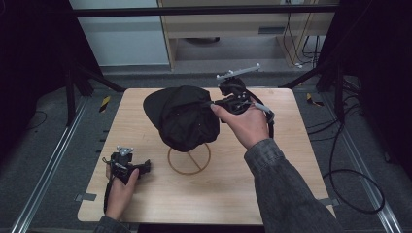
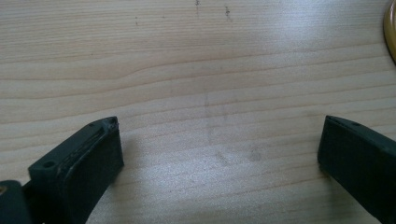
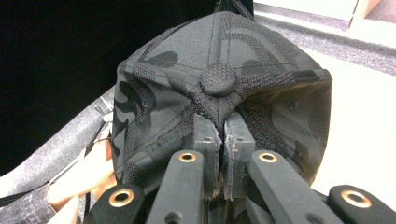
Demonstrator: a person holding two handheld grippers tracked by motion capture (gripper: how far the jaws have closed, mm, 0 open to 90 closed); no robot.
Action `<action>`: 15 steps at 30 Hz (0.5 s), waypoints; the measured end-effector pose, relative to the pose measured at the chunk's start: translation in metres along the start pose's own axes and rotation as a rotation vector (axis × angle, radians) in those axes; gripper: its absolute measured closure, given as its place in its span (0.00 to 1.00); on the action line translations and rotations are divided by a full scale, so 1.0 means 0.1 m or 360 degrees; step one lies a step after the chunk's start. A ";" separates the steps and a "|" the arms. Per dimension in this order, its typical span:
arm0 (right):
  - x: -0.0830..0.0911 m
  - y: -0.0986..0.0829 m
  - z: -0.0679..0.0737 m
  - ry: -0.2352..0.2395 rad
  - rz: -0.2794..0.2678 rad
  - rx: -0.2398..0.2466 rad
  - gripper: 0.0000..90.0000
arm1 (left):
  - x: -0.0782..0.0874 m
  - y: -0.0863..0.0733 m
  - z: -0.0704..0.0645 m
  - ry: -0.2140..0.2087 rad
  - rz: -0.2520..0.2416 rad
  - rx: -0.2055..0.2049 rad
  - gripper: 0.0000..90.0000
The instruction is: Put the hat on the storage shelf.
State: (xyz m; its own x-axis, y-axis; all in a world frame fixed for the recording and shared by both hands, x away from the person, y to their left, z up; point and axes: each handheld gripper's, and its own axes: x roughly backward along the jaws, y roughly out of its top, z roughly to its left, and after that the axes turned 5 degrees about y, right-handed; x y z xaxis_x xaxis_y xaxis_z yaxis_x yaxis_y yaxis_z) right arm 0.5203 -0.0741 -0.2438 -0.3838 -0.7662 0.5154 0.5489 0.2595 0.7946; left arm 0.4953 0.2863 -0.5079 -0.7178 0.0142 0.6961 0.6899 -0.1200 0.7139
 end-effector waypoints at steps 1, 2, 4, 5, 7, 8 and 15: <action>-0.02 -0.02 -0.01 -0.0006 0.0014 0.0005 0.96 | 0.00 0.00 0.00 0.0000 0.0000 0.0000 0.00; -0.02 -0.02 -0.01 -0.0006 0.0014 0.0005 0.96 | 0.00 0.00 0.00 -0.0001 0.0003 -0.0005 0.00; -0.04 -0.03 -0.01 -0.0009 0.0027 -0.0004 0.96 | 0.00 0.00 0.00 -0.0001 0.0004 -0.0005 0.00; -0.06 -0.03 -0.02 -0.0010 0.0021 0.0007 0.96 | 0.00 0.00 0.00 -0.0001 0.0004 -0.0005 0.00; -0.06 -0.03 -0.03 -0.0007 0.0026 -0.0004 0.96 | 0.00 0.00 0.00 -0.0001 0.0003 -0.0005 0.00; -0.07 -0.03 -0.03 -0.0008 0.0025 0.0000 0.96 | 0.00 0.00 0.00 -0.0001 0.0004 -0.0005 0.00; -0.11 -0.08 -0.09 -0.0005 0.0033 -0.0027 0.95 | 0.00 0.00 0.00 -0.0001 0.0004 -0.0006 0.00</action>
State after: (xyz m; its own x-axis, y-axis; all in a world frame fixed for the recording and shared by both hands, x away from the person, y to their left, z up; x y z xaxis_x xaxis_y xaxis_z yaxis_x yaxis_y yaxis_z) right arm 0.5265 -0.0731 -0.2589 -0.3746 -0.7590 0.5325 0.5692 0.2651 0.7783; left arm 0.4952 0.2865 -0.5078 -0.7162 0.0143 0.6977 0.6912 -0.1236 0.7121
